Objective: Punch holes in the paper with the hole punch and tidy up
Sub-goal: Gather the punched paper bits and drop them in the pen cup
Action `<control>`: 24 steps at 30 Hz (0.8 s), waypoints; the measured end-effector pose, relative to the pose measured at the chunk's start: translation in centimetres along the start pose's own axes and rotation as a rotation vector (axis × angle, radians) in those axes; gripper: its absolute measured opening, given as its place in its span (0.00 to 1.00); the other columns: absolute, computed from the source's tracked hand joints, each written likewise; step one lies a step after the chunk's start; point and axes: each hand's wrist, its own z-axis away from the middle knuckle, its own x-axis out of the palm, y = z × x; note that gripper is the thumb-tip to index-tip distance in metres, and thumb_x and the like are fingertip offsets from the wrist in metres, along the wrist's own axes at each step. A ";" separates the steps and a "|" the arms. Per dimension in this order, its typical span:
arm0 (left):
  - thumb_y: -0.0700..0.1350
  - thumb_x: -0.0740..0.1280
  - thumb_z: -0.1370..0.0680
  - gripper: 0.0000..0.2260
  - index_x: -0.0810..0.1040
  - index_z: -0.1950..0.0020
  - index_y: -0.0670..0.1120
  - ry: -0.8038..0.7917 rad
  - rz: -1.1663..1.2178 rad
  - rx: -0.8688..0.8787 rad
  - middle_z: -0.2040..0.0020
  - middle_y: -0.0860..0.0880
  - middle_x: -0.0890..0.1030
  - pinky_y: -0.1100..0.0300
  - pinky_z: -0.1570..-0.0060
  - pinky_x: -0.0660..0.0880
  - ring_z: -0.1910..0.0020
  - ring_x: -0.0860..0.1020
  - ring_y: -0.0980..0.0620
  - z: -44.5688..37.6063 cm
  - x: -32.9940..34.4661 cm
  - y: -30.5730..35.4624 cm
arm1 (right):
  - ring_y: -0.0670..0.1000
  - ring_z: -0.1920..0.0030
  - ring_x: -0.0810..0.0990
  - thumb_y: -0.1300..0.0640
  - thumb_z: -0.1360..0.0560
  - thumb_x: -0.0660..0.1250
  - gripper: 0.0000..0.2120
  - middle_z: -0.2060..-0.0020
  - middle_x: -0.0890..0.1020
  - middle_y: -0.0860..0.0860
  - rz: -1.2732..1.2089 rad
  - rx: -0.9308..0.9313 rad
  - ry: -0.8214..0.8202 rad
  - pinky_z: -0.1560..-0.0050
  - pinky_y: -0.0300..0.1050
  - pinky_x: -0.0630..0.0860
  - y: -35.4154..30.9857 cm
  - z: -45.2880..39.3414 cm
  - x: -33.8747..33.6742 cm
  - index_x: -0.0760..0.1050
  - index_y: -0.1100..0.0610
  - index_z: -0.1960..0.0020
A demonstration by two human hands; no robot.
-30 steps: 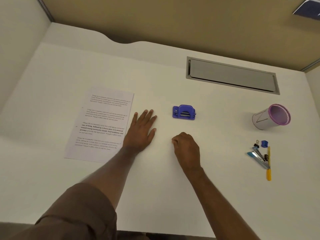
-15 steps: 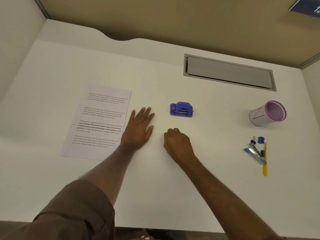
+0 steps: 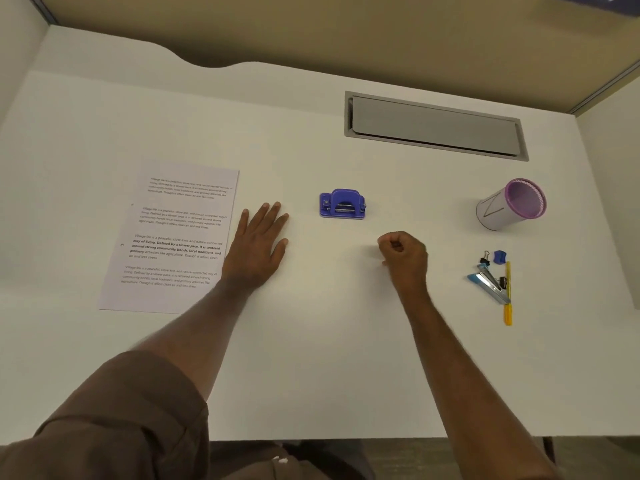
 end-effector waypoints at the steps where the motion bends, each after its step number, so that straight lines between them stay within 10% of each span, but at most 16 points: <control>1: 0.48 0.60 0.17 0.22 0.69 0.23 0.44 -0.004 -0.003 -0.001 0.20 0.45 0.65 0.39 0.20 0.53 0.20 0.61 0.44 0.0 -0.1 0.0 | 0.49 0.60 0.83 0.61 0.27 0.71 0.03 0.63 0.84 0.48 0.012 -0.002 0.007 0.52 0.56 0.83 0.3 -0.4 -0.8 0.84 0.58 0.57; 10: 0.48 0.59 0.17 0.23 0.68 0.22 0.44 -0.013 -0.015 -0.009 0.19 0.46 0.64 0.40 0.20 0.52 0.19 0.60 0.44 -0.1 -0.2 0.1 | 0.52 0.53 0.81 0.56 0.25 0.69 0.04 0.56 0.84 0.50 0.512 -0.405 -0.409 0.50 0.51 0.77 0.4 1.9 1.7 0.83 0.54 0.56; 24: 0.49 0.59 0.16 0.23 0.67 0.22 0.45 -0.006 -0.022 -0.004 0.19 0.45 0.64 0.39 0.20 0.53 0.19 0.60 0.44 0.0 0.2 -0.3 | 0.54 0.47 0.77 0.54 0.20 0.63 0.09 0.52 0.81 0.52 0.882 -0.729 -0.546 0.53 0.52 0.77 -2.5 1.6 5.9 0.81 0.56 0.50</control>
